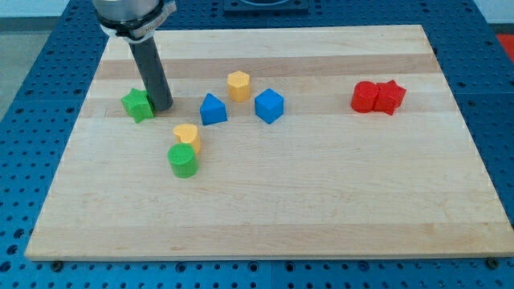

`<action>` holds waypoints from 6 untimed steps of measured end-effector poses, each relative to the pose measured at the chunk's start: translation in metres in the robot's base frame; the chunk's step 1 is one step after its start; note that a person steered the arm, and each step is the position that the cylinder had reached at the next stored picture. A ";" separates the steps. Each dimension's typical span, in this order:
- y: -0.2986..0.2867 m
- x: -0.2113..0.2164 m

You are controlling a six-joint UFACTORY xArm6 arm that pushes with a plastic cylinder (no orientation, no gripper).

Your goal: Push the green star towards the top left

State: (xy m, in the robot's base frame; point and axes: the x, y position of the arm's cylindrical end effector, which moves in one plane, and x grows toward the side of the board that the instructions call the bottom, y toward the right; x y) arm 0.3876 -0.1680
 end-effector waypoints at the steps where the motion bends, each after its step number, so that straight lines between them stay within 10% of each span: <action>1: 0.004 0.026; 3: -0.017 0.054; 6: -0.032 -0.022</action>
